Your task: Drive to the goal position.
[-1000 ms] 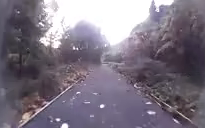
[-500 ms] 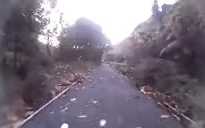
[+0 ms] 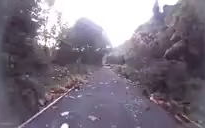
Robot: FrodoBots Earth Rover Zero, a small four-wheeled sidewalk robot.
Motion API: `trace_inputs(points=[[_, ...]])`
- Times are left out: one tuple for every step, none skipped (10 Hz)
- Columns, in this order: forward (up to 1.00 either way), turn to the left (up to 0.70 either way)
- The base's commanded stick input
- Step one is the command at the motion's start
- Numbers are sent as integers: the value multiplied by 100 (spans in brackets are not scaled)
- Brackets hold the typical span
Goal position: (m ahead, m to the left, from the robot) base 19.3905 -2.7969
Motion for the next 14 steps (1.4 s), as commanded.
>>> trace_inputs(points=[[85, 0], [85, 0], [85, 0], [85, 0], [85, 0], [85, 0], [85, 0], [85, 0], [85, 0], [85, 0], [85, 0], [85, 0], [85, 0], [85, 0]])
